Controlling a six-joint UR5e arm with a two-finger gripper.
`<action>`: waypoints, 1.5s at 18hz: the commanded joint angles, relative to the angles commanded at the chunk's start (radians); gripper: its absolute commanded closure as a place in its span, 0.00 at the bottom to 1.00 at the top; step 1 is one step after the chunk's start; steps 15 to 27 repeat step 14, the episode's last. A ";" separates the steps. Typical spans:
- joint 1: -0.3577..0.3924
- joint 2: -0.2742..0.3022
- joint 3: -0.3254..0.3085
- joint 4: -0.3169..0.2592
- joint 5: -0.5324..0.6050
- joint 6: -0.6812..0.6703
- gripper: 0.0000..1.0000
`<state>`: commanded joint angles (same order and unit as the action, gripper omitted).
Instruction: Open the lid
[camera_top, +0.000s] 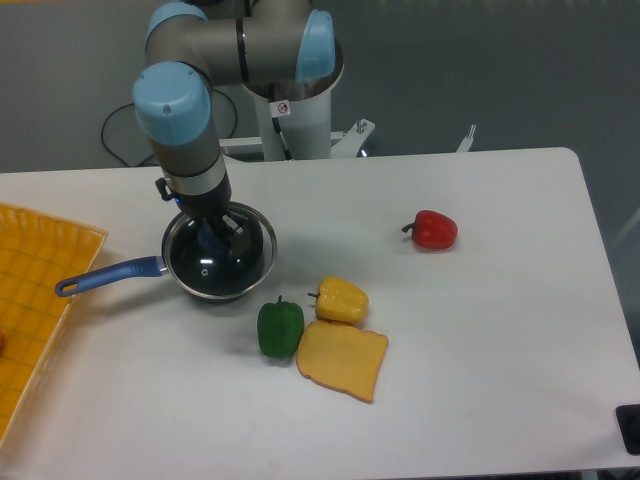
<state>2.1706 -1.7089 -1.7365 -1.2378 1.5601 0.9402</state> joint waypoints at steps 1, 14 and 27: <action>0.002 0.005 0.002 -0.021 0.002 0.012 0.54; 0.021 0.020 0.017 -0.052 -0.002 0.051 0.56; 0.021 0.020 0.017 -0.052 -0.002 0.051 0.56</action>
